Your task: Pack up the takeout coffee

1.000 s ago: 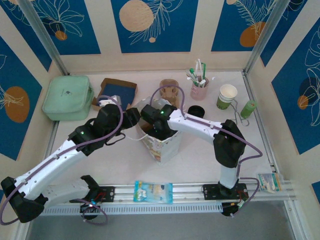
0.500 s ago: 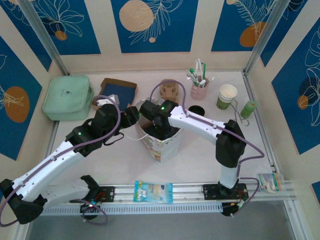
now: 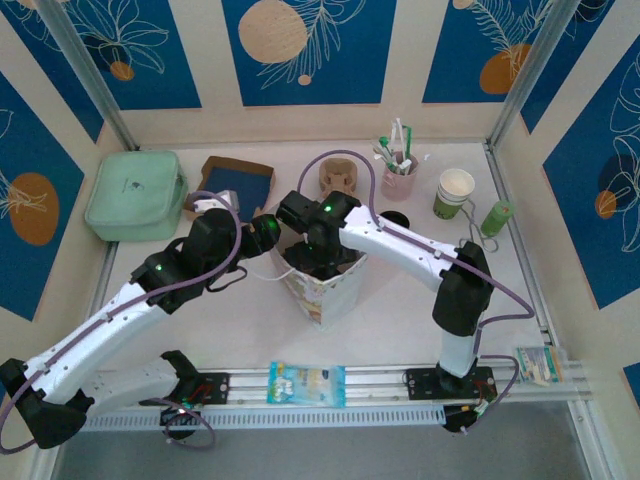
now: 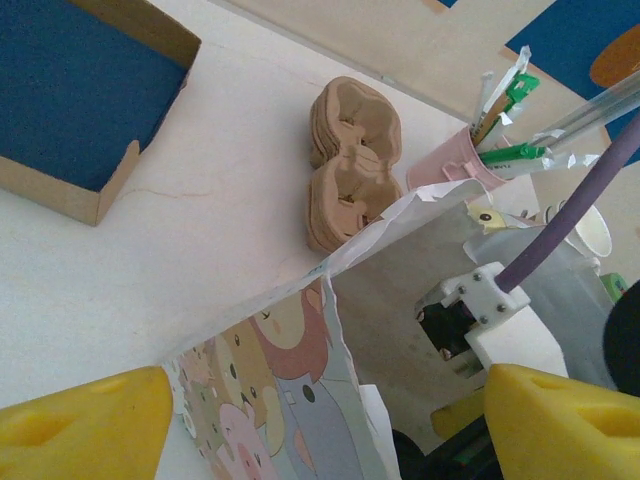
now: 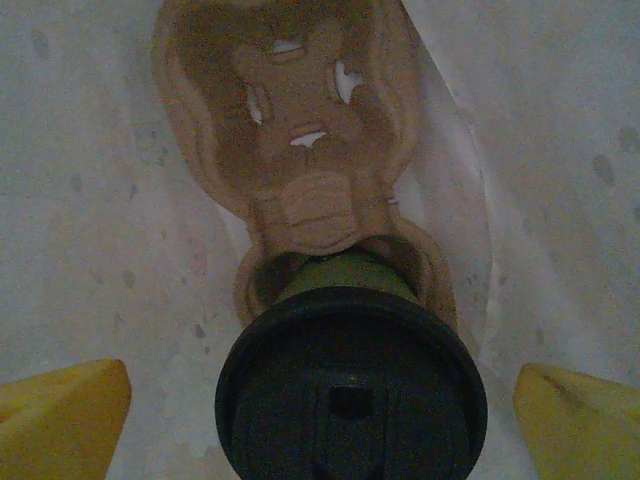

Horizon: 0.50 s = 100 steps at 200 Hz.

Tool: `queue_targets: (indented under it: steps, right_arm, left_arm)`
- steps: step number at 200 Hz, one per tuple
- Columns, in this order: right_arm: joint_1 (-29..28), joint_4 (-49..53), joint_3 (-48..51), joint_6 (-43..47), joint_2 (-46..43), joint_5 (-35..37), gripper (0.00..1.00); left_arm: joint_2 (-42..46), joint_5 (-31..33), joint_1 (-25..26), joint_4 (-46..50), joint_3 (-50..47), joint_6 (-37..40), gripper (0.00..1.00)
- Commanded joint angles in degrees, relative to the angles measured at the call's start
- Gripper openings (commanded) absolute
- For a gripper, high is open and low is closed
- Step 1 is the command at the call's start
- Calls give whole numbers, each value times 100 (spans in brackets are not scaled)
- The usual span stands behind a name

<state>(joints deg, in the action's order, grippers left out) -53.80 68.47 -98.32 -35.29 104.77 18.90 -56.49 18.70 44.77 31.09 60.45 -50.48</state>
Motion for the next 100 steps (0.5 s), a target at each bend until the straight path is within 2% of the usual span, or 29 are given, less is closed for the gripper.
queue_targets:
  steps: [1, 32, 60, 100]
  right_arm:
    - [-94, 232, -228, 82, -175, 66, 99]
    - [-122, 346, -390, 90, -179, 101, 99]
    - [-161, 444, -520, 99, -193, 140, 99]
    - [-201, 592, -721, 154, -191, 219, 99]
  left_arm:
    - [93, 33, 49, 124, 127, 99, 82]
    - [95, 19, 42, 126, 161, 117, 84]
    - [137, -40, 41, 61, 152, 170, 94]
    - [206, -34, 43, 70, 169, 188, 96]
